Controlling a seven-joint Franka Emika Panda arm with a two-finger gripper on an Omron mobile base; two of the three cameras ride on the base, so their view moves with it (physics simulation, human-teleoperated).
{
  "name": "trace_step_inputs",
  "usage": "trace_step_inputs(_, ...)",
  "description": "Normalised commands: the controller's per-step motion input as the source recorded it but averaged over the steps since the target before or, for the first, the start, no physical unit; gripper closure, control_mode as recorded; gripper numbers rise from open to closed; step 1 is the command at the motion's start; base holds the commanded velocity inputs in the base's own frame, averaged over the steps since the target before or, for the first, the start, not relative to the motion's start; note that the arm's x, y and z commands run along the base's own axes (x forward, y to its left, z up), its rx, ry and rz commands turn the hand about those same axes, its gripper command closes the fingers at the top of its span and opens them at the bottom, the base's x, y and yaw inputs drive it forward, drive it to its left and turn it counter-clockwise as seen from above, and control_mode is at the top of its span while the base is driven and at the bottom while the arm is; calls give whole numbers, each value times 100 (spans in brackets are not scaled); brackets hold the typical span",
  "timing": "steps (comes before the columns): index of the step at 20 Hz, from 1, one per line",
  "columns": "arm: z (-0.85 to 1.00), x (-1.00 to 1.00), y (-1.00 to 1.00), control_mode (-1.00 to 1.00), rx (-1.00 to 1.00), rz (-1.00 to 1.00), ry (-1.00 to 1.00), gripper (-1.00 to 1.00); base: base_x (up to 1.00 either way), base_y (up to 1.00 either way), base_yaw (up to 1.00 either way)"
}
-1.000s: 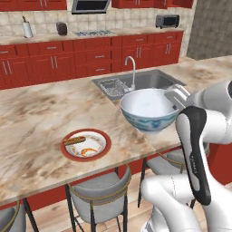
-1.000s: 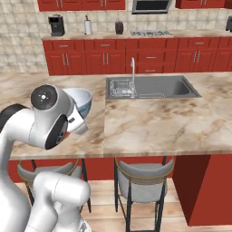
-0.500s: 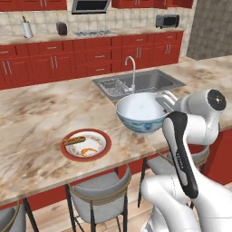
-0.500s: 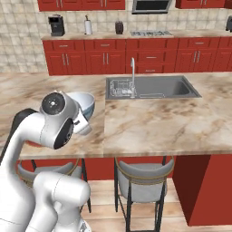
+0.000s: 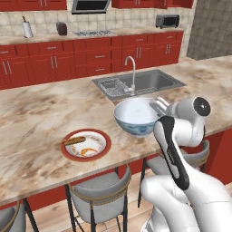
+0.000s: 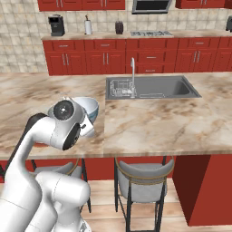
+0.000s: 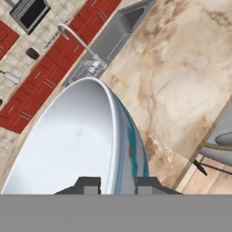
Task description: Take the smaller bowl and place it next to the appetizer plate on the dining counter , and place the larger bowl next to the plate with cooked food.
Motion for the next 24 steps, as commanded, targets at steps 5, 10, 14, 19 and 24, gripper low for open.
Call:
trace_step_inputs(5,-51,52,0,-100,0,0,0,100,0,0,0)
trace_step_inputs(10,-45,59,0,-100,0,0,0,100,0,0,0)
trace_step_inputs(14,-42,62,1,-100,0,0,0,100,0,0,0)
trace_step_inputs(19,-41,62,7,-100,0,0,0,100,0,0,0)
trace_step_inputs(24,-38,59,14,-100,0,0,0,100,0,0,0)
